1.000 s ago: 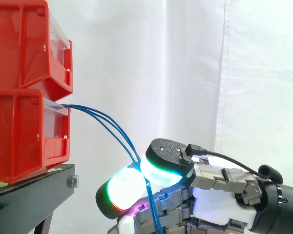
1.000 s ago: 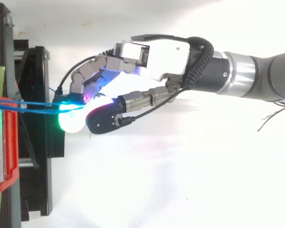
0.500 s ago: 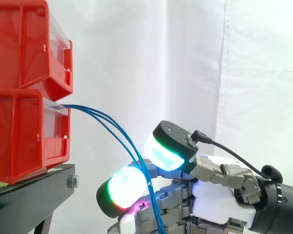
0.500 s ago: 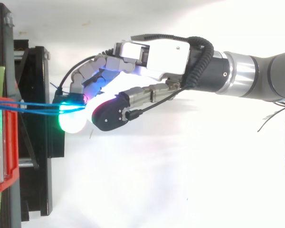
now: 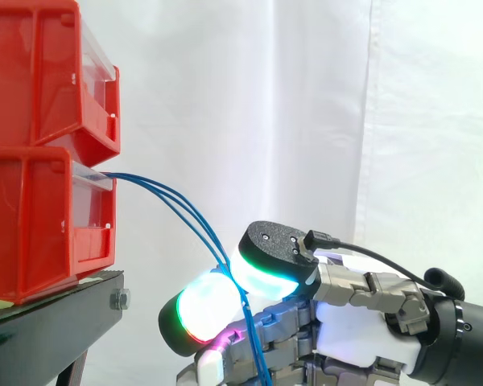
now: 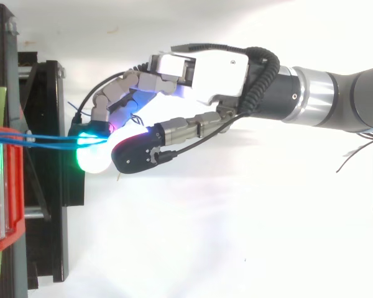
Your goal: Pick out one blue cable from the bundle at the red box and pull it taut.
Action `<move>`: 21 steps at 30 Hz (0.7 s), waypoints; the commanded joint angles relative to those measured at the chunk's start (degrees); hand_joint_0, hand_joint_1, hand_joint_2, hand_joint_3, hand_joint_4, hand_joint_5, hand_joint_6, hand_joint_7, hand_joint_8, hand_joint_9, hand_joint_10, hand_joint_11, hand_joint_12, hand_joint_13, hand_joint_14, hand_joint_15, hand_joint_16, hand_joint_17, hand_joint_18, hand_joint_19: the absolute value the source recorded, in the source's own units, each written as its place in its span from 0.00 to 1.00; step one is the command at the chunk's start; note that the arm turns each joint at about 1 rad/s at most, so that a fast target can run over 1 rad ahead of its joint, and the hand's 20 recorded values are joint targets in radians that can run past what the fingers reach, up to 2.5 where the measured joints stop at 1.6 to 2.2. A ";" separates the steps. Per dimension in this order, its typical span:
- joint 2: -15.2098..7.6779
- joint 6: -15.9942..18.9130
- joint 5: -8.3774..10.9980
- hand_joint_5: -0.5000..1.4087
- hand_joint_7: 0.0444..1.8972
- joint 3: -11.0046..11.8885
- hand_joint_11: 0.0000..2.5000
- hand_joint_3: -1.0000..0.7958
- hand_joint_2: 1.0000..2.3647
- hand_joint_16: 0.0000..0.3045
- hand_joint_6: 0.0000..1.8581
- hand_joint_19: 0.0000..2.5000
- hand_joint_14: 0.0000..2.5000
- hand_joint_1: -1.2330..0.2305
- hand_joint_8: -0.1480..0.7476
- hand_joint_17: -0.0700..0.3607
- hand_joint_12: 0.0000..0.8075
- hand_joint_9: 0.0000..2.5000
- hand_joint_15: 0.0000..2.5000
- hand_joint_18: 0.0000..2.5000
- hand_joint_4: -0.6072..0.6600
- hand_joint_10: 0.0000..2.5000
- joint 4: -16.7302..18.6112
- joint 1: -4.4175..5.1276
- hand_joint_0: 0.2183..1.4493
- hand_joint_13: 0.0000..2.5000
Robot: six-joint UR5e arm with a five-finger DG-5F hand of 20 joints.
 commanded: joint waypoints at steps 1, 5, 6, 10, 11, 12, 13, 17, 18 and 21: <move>0.00 0.00 0.00 0.17 0.44 0.42 0.20 0.51 0.02 0.17 0.49 0.28 0.01 0.44 0.49 0.44 0.45 0.33 0.14 0.26 0.59 0.01 -0.04 0.05 0.28 0.28; 0.00 -0.09 0.00 0.17 0.44 0.60 0.21 0.52 0.02 0.17 0.49 0.28 0.01 0.42 0.49 0.44 0.45 0.34 0.14 0.26 0.55 0.01 -0.22 0.05 0.29 0.28; 0.00 -0.09 0.00 0.17 0.44 0.60 0.22 0.52 0.02 0.17 0.50 0.28 0.01 0.41 0.48 0.44 0.44 0.34 0.15 0.26 0.54 0.01 -0.31 0.05 0.29 0.28; 0.00 -0.17 0.00 0.17 0.41 0.77 0.22 0.52 0.02 0.17 0.50 0.28 0.01 0.40 0.48 0.44 0.44 0.35 0.15 0.26 0.52 0.01 -0.31 0.13 0.30 0.29; 0.00 -0.17 0.00 0.17 0.41 0.77 0.23 0.52 0.02 0.17 0.50 0.28 0.01 0.39 0.48 0.44 0.44 0.35 0.15 0.26 0.52 0.01 -0.31 0.13 0.30 0.29; 0.00 -0.17 0.00 0.17 0.41 0.77 0.23 0.52 0.02 0.17 0.51 0.28 0.01 0.39 0.48 0.44 0.44 0.35 0.15 0.26 0.52 0.01 -0.40 0.13 0.31 0.29; 0.00 -0.17 0.00 0.17 0.41 0.86 0.23 0.52 0.02 0.17 0.51 0.28 0.01 0.39 0.48 0.44 0.44 0.35 0.15 0.27 0.52 0.01 -0.40 0.13 0.31 0.29; 0.09 -0.09 -0.27 0.17 0.40 2.00 0.23 0.50 0.02 0.17 0.51 0.28 0.01 0.39 0.48 0.44 0.44 0.35 0.15 0.27 0.52 0.01 -2.50 0.13 0.31 0.29; 0.09 0.00 -0.27 0.17 0.40 2.18 0.23 0.49 0.02 0.17 0.51 0.28 0.01 0.39 0.48 0.43 0.44 0.35 0.15 0.26 0.52 0.01 -3.21 0.13 0.31 0.29; 0.00 0.00 -0.27 0.17 0.39 3.32 0.23 0.46 0.02 0.17 0.51 0.28 0.01 0.39 0.48 0.43 0.44 0.35 0.15 0.26 0.54 0.01 -6.02 0.05 0.31 0.29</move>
